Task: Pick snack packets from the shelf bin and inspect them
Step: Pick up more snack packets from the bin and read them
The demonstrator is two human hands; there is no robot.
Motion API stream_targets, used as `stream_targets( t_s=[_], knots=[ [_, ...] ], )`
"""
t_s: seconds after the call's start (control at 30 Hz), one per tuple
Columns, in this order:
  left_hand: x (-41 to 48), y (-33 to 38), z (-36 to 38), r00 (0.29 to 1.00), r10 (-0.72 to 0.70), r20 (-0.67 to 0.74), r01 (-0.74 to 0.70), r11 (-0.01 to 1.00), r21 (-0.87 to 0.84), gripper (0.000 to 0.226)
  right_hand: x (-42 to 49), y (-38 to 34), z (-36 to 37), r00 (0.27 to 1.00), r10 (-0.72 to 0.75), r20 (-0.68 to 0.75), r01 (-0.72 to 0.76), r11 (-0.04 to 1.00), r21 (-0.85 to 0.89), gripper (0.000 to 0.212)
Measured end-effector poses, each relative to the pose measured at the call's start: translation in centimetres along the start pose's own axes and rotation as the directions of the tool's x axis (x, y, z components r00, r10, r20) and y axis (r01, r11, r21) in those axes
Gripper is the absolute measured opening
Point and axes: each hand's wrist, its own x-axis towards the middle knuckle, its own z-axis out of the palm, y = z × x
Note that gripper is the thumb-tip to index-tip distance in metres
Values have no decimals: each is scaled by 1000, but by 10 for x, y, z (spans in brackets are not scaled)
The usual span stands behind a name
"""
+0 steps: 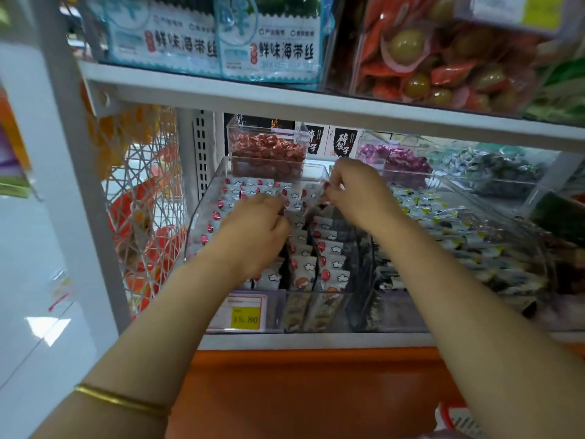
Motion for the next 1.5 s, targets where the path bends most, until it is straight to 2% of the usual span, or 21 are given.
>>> stream_targets(
  t_s=[0.1, 0.13, 0.2, 0.27, 0.37, 0.5, 0.57, 0.63, 0.7, 0.77, 0.87, 0.93, 1.03, 1.07, 1.13, 1.2, 1.27, 1.33, 1.4, 1.47, 1.5],
  knots=[
    [-8, 2, -3, 994, 14, -113, -21, 998, -60, 44, -38, -2, -8, 944, 91, -317, -44, 987, 152, 8],
    [-10, 4, -2, 990, 22, -141, -33, 996, -80, 44, -49, -3, -11, 911, 126, -392, -48, 978, 203, 9],
    [-14, 8, -1, 984, 29, -178, -54, 989, -135, 45, -65, -4, -17, 862, 231, -451, -52, 926, 374, 12],
    [-17, 12, 1, 981, 29, -193, -70, 975, -212, 46, -76, -6, -22, 842, 374, -389, -59, 781, 622, 16],
    [-19, 17, 1, 986, -7, -166, -56, 928, -369, 45, -89, -12, -22, 857, 490, -162, -87, 446, 891, 17],
    [-20, 19, -2, 995, -63, -82, -1, 788, -616, 18, -97, -13, -18, 868, 496, 27, -94, 112, 989, 7],
    [-17, 15, -2, 990, -137, -43, 65, 698, -713, 17, -98, -10, -19, 882, 461, 95, -85, -44, 995, 9],
    [-15, 13, -2, 978, -208, 18, 134, 559, -818, 17, -97, -7, -20, 889, 432, 149, -91, -152, 984, 9],
    [-14, 12, -3, 966, -238, 96, 182, 371, -911, 15, -96, -5, -19, 889, 418, 186, -107, -204, 973, 11],
    [-13, 11, -5, 961, -223, 162, 215, 238, -947, 15, -95, -5, -18, 886, 415, 206, -120, -223, 967, 12],
    [-13, 7, -6, 962, -157, 224, 250, 175, -952, 13, -95, -2, -16, 873, 443, 204, -111, -228, 967, 14],
    [-13, 6, -6, 965, -148, 217, 244, 206, -947, 10, -95, 1, -13, 867, 462, 188, -105, -200, 974, 15],
    [-14, 5, -5, 974, -143, 175, 213, 320, -923, 12, -95, 3, -9, 869, 466, 167, -118, -132, 984, 8],
    [-13, 4, -5, 977, -138, 165, 204, 351, -914, 16, -95, 2, -9, 873, 461, 157, -125, -100, 987, 13],
    [-13, 4, -7, 981, -132, 145, 186, 401, -897, 25, -95, 2, -7, 887, 446, 124, -142, 8, 990, 26],
    [-13, 6, -8, 984, -129, 123, 166, 413, -895, 27, -95, 1, -7, 904, 424, 61, -143, 167, 976, 12],
    [-14, 8, -9, 985, -120, 122, 159, 381, -911, 25, -95, 2, -6, 916, 401, 0, -121, 275, 954, 14],
    [-14, 10, -8, 984, -135, 116, 158, 365, -918, 22, -94, 1, -7, 935, 354, -28, -92, 317, 944, 21],
    [-13, 11, -8, 981, -166, 101, 157, 373, -915, 20, -94, 0, -7, 944, 327, -37, -75, 325, 943, 19],
    [-14, 12, -7, 984, -162, 75, 140, 441, -886, 23, -93, 0, -5, 941, 336, -49, -74, 345, 936, 8],
    [-15, 14, -8, 988, -142, 56, 120, 497, -859, 25, -94, 1, -5, 936, 345, -66, -81, 395, 915, 9]
  ],
)
